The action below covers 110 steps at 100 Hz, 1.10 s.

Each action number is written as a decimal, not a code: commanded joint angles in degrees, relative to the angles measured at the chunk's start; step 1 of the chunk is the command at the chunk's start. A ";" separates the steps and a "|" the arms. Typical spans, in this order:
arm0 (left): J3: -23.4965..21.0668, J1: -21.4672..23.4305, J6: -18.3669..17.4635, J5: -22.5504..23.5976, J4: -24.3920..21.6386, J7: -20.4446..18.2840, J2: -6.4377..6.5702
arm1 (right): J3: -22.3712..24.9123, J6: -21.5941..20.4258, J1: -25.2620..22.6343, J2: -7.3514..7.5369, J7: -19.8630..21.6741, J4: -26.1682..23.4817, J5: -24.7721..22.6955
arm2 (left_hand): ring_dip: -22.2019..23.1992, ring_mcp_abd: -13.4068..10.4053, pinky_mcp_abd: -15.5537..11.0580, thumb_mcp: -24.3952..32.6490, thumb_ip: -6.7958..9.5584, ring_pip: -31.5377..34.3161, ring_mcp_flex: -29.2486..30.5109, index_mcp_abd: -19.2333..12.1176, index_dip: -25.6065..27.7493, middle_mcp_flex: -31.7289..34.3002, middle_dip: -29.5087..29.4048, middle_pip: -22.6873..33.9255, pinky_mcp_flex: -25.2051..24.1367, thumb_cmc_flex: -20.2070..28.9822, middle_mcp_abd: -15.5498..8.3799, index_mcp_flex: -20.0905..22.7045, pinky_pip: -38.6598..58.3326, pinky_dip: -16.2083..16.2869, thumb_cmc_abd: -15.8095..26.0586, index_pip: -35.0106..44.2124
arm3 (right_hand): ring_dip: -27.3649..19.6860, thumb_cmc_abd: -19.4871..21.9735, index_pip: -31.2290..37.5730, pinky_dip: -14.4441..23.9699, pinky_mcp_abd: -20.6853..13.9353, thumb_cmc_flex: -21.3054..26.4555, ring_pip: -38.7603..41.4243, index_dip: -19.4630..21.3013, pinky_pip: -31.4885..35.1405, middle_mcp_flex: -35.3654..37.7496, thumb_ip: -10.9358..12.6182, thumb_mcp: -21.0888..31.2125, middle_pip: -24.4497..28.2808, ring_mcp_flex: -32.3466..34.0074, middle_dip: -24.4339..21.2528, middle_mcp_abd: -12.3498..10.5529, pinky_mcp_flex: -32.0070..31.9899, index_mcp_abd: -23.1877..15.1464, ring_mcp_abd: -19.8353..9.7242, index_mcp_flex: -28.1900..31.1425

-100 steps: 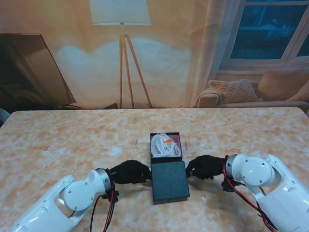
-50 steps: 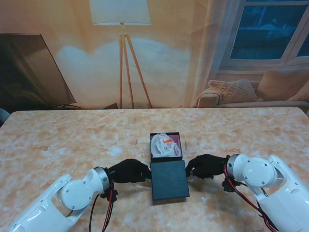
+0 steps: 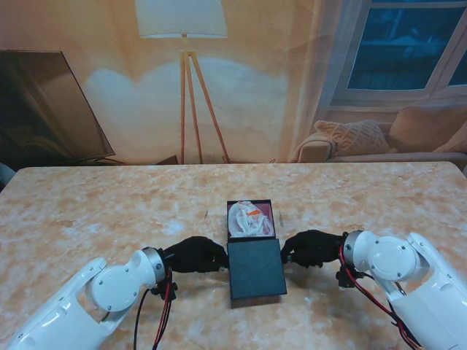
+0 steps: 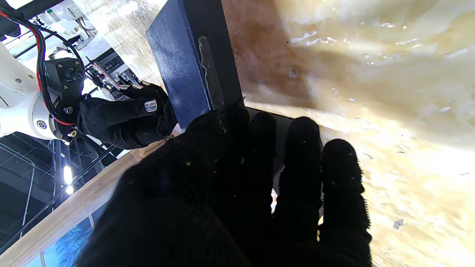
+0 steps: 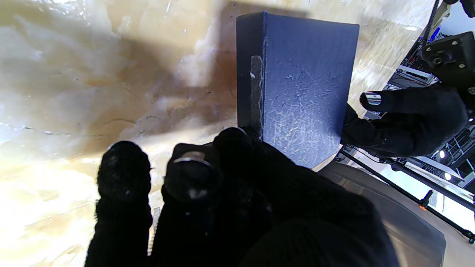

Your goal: Pack mini donuts into a plastic bag, tie the opening and put the bag into the gift box

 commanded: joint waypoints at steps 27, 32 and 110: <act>0.12 -0.74 0.68 0.52 -1.39 -0.99 -0.38 | -0.37 -0.01 0.65 -0.81 0.69 -0.44 0.86 | -1.23 0.12 0.51 -0.29 -1.97 -0.52 0.43 -5.20 -1.50 0.97 -0.56 0.70 0.19 1.41 -1.66 -0.87 -0.14 -1.02 -0.88 -3.49 | 1.26 -1.69 -2.34 -0.44 0.09 -0.22 0.64 -2.33 1.35 2.41 -1.16 2.64 0.93 1.89 -0.01 -1.28 0.98 -7.34 -1.59 -0.72; 0.26 -1.04 0.92 0.64 -1.35 -1.00 -0.39 | -0.46 0.00 0.95 -0.80 0.81 -0.33 0.98 | -1.26 0.12 0.51 -0.34 -1.99 -0.57 0.40 -5.23 -1.49 0.94 -0.57 0.71 0.18 1.39 -1.72 -0.90 -0.19 -1.06 -0.85 -3.51 | 1.25 -1.73 -2.30 -0.45 0.08 -0.24 0.65 -2.32 1.37 2.40 -1.16 2.68 0.92 1.92 -0.02 -1.36 1.01 -7.35 -1.61 -0.69; 2.28 -7.22 5.13 -0.01 0.64 -0.56 -1.16 | -1.63 1.53 5.37 -1.20 0.68 0.86 2.51 | -1.80 0.33 0.56 -0.58 -1.95 -1.30 0.12 -5.19 -1.49 0.56 -1.30 0.54 0.20 1.21 -1.77 -0.99 -0.69 -1.78 -0.71 -3.73 | 1.15 -1.47 -2.51 -0.65 0.08 -0.38 0.69 -2.45 1.50 2.31 -1.05 2.74 0.91 1.95 -0.15 -1.50 1.09 -7.22 -1.61 -0.90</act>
